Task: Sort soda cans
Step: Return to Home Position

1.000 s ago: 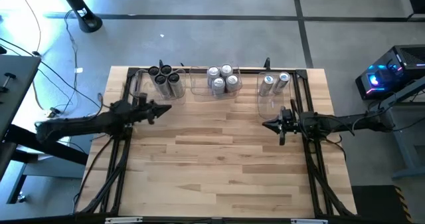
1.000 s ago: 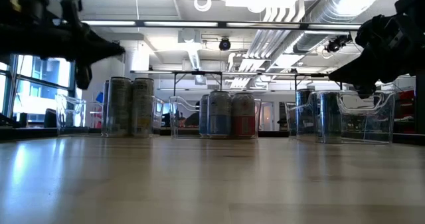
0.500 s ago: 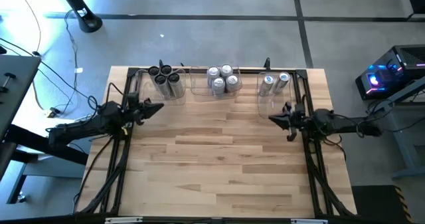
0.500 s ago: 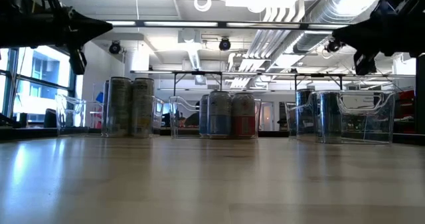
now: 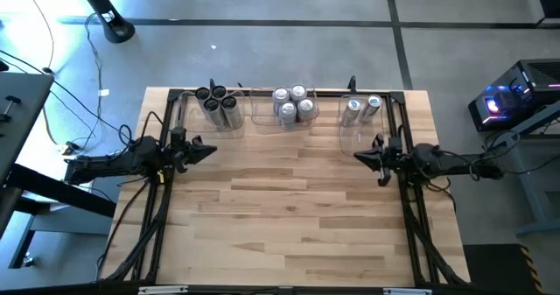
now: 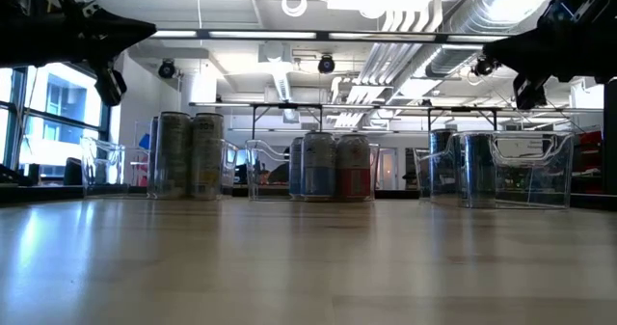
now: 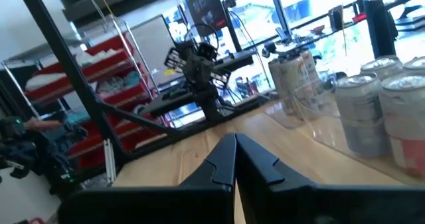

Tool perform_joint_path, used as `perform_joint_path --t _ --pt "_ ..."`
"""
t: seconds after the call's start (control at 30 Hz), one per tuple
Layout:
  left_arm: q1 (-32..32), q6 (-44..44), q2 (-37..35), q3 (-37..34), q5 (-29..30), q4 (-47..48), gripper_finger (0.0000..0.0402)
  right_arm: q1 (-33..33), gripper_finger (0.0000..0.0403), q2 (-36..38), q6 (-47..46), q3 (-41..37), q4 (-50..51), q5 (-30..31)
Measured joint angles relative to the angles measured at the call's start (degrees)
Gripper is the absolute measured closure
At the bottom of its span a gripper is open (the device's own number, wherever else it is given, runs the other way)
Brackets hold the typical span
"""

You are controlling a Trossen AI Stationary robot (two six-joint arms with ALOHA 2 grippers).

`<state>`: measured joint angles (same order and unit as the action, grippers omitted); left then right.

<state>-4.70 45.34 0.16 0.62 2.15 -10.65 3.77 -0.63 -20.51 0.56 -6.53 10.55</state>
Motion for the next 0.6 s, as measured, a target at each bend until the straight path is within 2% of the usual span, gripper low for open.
perform_joint_path --t 0.6 --pt "0.03 0.00 0.04 0.00 0.00 0.53 0.0401 0.00 0.0402 -0.47 0.01 -0.02 3.88 0.00"
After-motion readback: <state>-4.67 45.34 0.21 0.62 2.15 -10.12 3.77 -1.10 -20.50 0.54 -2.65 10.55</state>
